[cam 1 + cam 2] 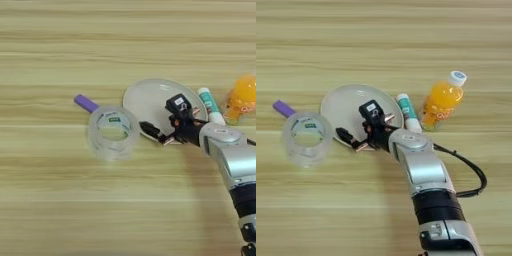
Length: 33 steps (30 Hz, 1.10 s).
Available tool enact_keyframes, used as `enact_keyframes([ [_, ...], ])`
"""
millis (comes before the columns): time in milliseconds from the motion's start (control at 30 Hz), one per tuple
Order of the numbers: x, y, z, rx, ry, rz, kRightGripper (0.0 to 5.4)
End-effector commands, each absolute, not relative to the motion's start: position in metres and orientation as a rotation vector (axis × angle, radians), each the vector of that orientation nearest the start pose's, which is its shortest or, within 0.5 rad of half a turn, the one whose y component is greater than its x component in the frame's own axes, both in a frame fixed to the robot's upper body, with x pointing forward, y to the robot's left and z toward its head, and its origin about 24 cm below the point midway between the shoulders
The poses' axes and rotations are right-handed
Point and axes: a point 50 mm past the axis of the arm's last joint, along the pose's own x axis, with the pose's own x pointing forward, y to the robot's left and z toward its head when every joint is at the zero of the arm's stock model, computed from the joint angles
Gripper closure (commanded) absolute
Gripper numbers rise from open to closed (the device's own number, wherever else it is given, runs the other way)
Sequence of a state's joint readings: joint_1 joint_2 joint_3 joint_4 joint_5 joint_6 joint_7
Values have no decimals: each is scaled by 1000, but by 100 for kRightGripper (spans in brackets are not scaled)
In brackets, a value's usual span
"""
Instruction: Move the objects on the table
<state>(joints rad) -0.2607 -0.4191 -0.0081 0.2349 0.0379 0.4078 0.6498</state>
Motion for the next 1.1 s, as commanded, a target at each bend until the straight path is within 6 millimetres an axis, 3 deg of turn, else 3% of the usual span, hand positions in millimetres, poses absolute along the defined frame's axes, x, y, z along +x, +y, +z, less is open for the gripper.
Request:
enact_keyframes([
  [33,302,-217,66,-299,355,495,3],
  [267,308,-216,91,-313,234,479,3],
  [633,309,-212,113,-311,118,461,3],
  [933,305,-212,167,-377,-171,383,3],
  [1100,304,-220,186,-408,-319,280,3],
])
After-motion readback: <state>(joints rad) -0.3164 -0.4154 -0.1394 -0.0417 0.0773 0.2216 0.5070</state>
